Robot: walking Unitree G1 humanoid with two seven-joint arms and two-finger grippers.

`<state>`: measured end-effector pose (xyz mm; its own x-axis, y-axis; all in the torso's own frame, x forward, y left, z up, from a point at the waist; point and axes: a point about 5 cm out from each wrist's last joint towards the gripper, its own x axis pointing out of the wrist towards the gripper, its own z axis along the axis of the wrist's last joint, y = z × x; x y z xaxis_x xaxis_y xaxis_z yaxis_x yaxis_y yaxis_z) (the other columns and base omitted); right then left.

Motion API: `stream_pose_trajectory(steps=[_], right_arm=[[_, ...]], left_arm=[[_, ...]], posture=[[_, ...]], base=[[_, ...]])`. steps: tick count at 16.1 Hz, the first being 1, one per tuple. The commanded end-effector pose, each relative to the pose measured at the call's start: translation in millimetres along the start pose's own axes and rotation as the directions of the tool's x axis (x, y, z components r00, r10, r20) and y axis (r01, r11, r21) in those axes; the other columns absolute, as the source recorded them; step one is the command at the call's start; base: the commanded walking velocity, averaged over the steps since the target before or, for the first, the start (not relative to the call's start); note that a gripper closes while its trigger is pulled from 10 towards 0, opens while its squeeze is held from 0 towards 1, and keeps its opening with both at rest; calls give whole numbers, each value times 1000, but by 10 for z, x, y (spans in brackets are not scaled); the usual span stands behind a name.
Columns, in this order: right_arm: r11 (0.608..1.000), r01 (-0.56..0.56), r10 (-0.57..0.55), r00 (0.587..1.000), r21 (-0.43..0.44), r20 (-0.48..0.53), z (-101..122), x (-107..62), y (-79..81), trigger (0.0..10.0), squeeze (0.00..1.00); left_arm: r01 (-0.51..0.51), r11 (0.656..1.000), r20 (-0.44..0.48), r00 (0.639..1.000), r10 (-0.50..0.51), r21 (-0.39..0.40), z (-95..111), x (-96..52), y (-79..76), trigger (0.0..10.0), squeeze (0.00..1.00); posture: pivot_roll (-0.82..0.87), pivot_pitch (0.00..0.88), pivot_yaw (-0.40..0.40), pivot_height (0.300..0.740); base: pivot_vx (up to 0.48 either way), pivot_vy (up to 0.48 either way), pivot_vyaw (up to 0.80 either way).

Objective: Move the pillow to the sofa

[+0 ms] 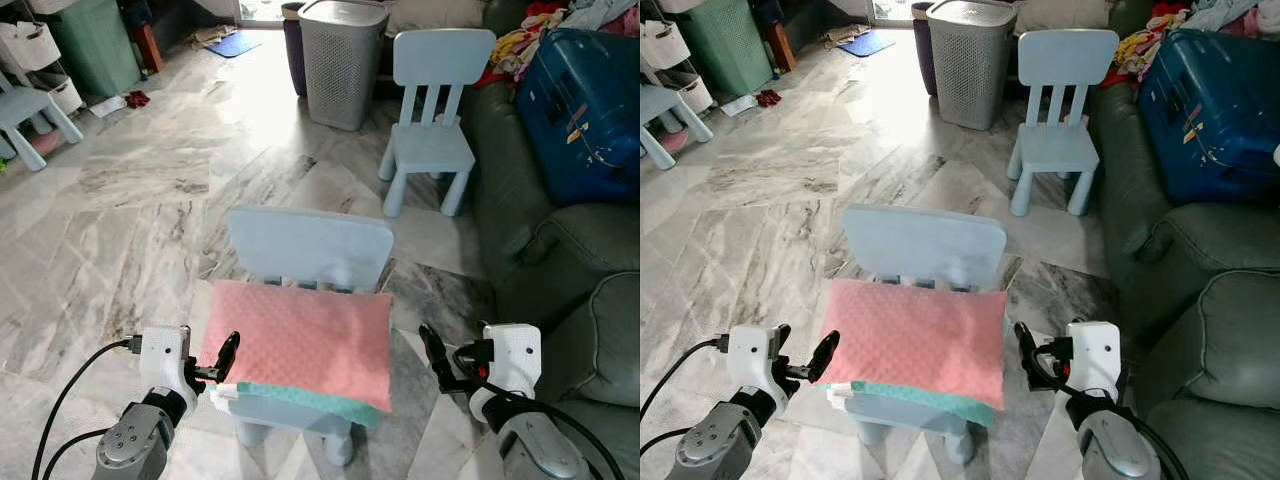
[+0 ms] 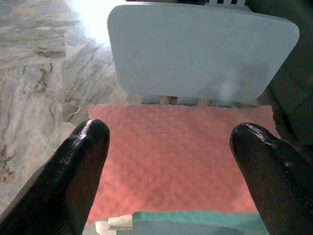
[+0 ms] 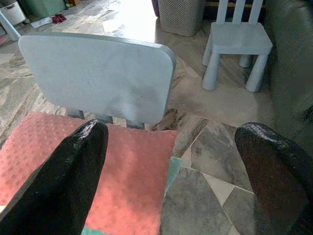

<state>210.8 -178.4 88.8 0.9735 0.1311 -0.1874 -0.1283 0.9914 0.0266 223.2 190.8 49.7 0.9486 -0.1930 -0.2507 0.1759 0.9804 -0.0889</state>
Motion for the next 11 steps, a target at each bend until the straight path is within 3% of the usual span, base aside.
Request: stream_pose_trajectory(steps=[1,11], right_arm=[[1000,-17,17,1000,-7,3,27,-12,4,10000,0],[999,-30,30,999,-15,13,61,42,-2,10000,0]], left_arm=[[-17,1000,-10,1000,17,-10,-21,-32,13,10000,0],[-19,1000,-12,1000,19,-6,-23,-13,21,10000,0]], posture=[[-140,130,30,707],[-139,119,27,599]], base=[[0,0,0],[0,0,0]])
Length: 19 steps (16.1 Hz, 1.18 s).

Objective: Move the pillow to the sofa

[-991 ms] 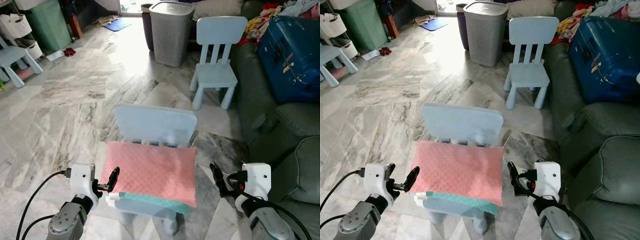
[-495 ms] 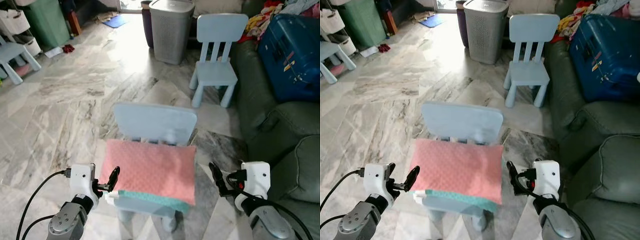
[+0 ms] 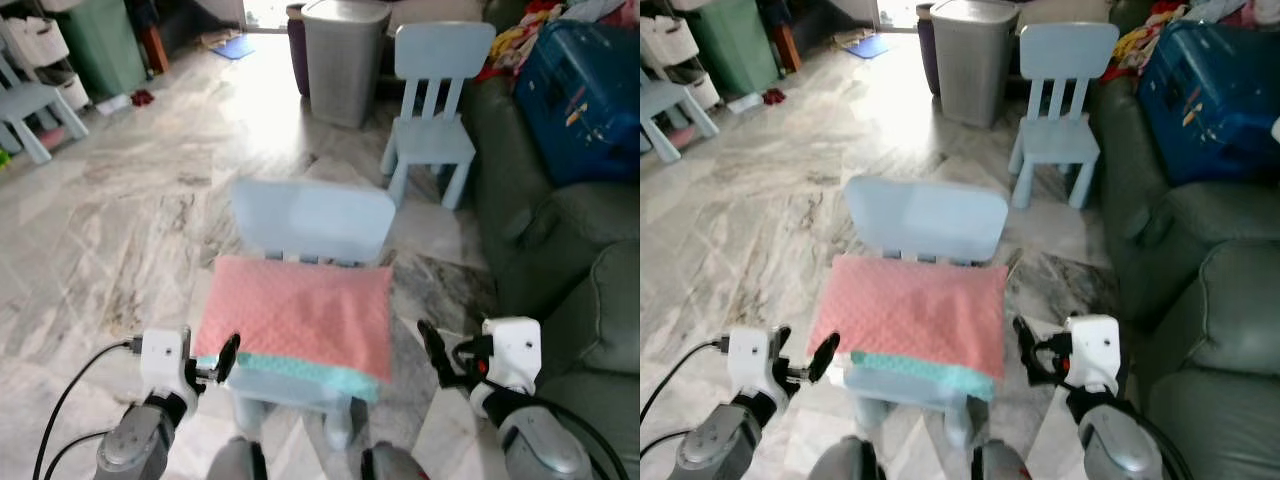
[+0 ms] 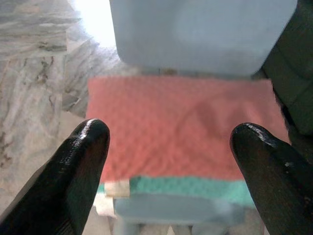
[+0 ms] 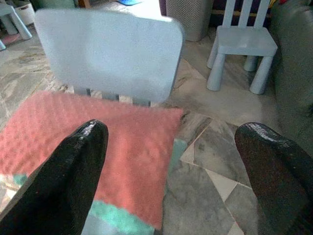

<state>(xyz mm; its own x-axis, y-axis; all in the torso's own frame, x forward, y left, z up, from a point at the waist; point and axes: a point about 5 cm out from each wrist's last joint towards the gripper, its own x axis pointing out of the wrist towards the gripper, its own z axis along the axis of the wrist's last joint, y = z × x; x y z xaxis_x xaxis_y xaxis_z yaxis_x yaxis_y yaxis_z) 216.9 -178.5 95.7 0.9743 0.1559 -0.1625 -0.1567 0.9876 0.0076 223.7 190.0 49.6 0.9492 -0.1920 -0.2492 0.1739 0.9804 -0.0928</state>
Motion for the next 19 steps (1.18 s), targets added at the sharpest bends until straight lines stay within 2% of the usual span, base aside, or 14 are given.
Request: stream_pose_trajectory(steps=[1,17,19], right_arm=[[1000,-7,7,1000,8,-11,-17,2,7,10000,0],[999,-40,40,999,-9,11,11,157,27,10000,0],[999,-41,42,999,-12,17,22,167,28,10000,0]], left_arm=[[-19,1000,-13,1000,19,-1,-22,-18,28,10000,0],[-102,994,3,995,102,48,7,8,135,10000,0],[-128,991,40,991,126,42,84,33,143,10000,0]], posture=[[-139,119,26,590],[-128,125,15,389],[-131,123,12,364]], base=[[0,0,0],[0,0,0],[0,0,0]])
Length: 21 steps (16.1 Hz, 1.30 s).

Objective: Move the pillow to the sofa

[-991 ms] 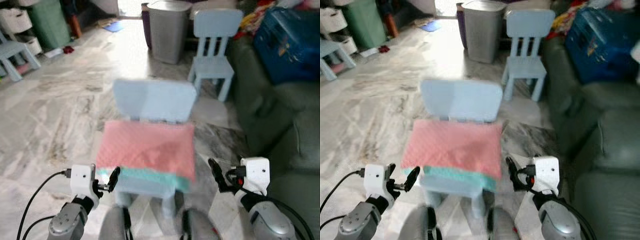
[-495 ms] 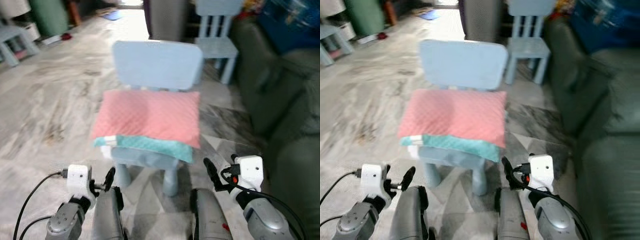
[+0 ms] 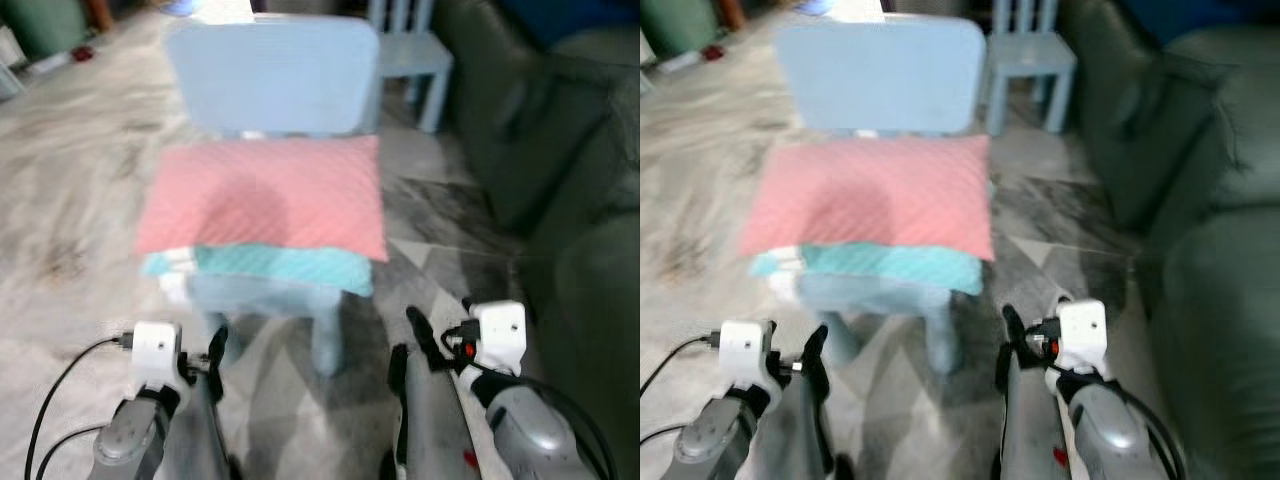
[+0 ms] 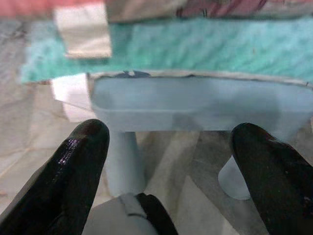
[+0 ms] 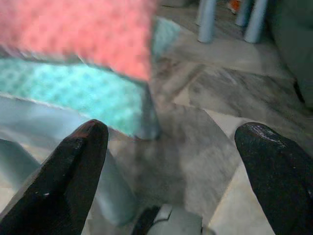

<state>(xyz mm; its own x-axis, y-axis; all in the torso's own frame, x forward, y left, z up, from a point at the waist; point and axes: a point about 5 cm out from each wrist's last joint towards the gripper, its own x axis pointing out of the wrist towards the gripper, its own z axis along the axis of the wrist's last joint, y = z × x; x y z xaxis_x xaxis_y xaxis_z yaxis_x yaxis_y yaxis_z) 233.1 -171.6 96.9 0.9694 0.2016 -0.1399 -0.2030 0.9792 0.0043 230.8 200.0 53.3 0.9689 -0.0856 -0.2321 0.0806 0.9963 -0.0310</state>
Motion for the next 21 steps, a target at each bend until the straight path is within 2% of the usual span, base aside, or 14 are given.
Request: stream_pose_trajectory(steps=[1,3,4,5,8,10,12,13,15,16,17,18,19,21], right_arm=[[1000,3,-3,1000,-3,-1,-1,7,-16,10000,0],[1000,5,-5,1000,-10,26,67,33,-29,10000,0],[1000,9,-8,999,-18,51,146,75,-48,10000,0],[1000,10,-9,998,-24,65,185,96,-55,10000,0],[999,1,6,992,-54,127,367,199,-74,10000,0],[996,-13,30,980,-85,197,580,322,-111,10000,0],[999,-37,41,962,-22,269,871,555,-173,10000,0],[998,-60,63,958,-20,281,931,609,-165,10000,0],[988,-145,124,948,50,293,1022,745,-127,10000,0],[967,-229,187,934,107,306,1106,853,-63,10000,0],[961,-250,204,929,118,310,1129,877,-47,10000,0],[933,-331,272,906,140,325,1247,1026,15,10000,0],[910,-396,334,876,125,347,1392,1153,85,10000,0],[909,-416,378,858,37,348,1526,1274,138,10000,0]], left_arm=[[-41,999,47,998,39,34,112,36,52,10000,0],[-90,990,140,987,74,107,339,103,100,10000,0],[-159,979,219,967,128,129,558,165,171,10000,0],[-188,974,248,957,152,130,647,188,205,10000,0],[-263,962,314,922,228,73,920,291,345,10000,0],[-304,952,354,895,272,37,1109,366,472,10000,0],[-333,943,381,869,316,-22,1301,499,637,10000,0],[-323,945,384,867,318,-55,1353,537,657,10000,0],[-318,942,378,863,335,-109,1486,681,671,10000,0],[-323,930,377,851,367,-176,1644,786,688,10000,0],[-323,928,383,846,371,-184,1682,801,700,10000,0],[-317,919,391,834,388,-236,1833,886,752,10000,0],[-309,910,410,818,403,-278,2006,923,816,10000,0],[-307,905,415,812,411,-296,2151,956,879,10000,0]], posture=[[-132,124,11,350],[-133,123,10,330],[-134,119,11,330],[-135,116,12,330],[-137,111,16,330],[-139,110,20,330],[-134,111,21,330],[-132,111,20,330],[-113,115,13,330],[-113,122,15,330],[-113,128,16,330],[-105,144,17,330],[-94,164,14,330],[-79,195,12,330]], base=[[0,0,0],[0,0,0],[0,0,0],[0,0,0],[0,0,0],[0,0,0],[0,0,0],[0,0,0],[0,0,0],[0,0,0],[0,0,0],[0,0,0],[0,0,0],[0,0,0]])
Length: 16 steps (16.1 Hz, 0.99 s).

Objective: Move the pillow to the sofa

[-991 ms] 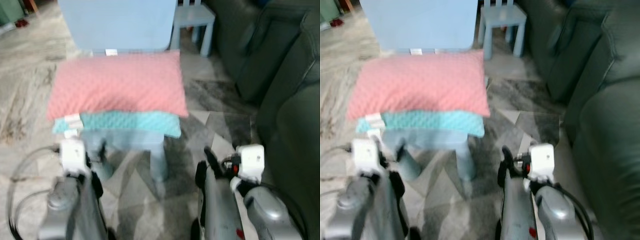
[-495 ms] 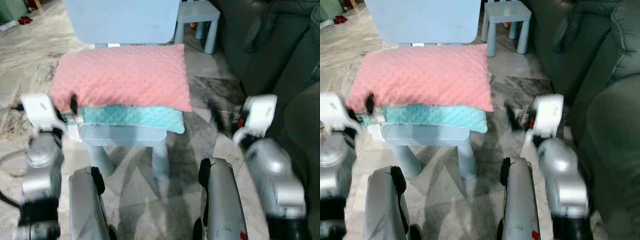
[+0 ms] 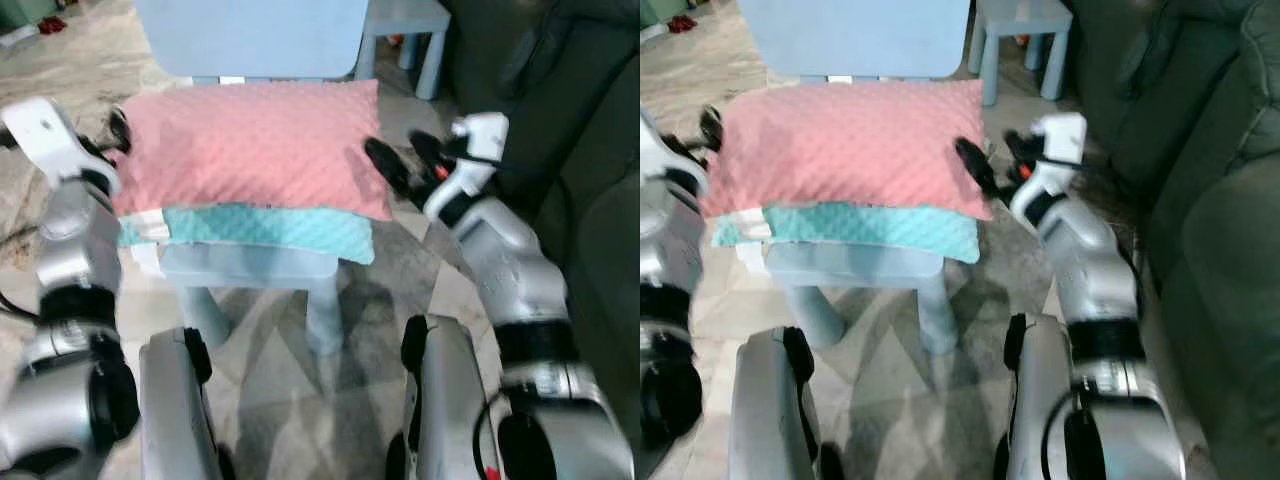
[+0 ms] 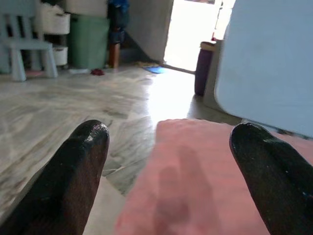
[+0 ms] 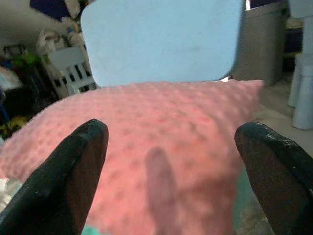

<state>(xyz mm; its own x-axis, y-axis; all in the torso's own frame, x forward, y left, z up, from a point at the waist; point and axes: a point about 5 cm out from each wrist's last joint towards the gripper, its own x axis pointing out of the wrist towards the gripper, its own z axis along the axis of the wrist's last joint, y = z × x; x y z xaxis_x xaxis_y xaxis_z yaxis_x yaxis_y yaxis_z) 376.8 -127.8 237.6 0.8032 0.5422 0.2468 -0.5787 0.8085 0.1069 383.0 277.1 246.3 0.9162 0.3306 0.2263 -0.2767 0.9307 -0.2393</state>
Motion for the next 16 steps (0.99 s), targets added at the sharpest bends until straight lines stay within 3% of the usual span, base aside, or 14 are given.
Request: stream_pose_trajectory(steps=[1,5,8,10,13,14,16], right_arm=[[1000,-17,17,1000,-19,-10,-17,37,7,10000,0],[994,35,-36,999,-102,-10,26,250,-37,10000,0],[979,137,-137,991,-150,11,60,313,-118,10000,0],[969,185,-185,983,-162,20,79,353,-150,10000,0],[949,257,-259,966,-181,16,74,417,-158,10000,0],[951,264,-267,964,-160,2,52,426,-152,10000,0],[965,262,-263,964,-25,-38,-30,450,-116,10000,0]], left_arm=[[-28,999,-22,999,28,-18,-18,12,83,10000,0],[-124,988,-75,990,117,-93,65,112,229,10000,0],[-126,979,-168,981,98,-161,-43,117,256,10000,0],[-96,976,-180,982,60,-196,-49,138,189,10000,0],[-19,931,-166,985,-44,-364,68,220,-29,10000,0],[4,925,-161,984,-71,-381,87,230,-81,10000,0],[62,903,-158,977,-141,-425,113,247,-220,10000,0]], posture=[[-62,212,13,330],[-35,267,26,330],[-31,285,26,330],[-26,296,25,330],[-28,304,27,330],[-26,311,28,330],[-21,314,28,330]], base=[[0,0,0],[0,0,0],[0,0,0],[0,0,0],[0,0,0],[0,0,0],[0,0,0]])
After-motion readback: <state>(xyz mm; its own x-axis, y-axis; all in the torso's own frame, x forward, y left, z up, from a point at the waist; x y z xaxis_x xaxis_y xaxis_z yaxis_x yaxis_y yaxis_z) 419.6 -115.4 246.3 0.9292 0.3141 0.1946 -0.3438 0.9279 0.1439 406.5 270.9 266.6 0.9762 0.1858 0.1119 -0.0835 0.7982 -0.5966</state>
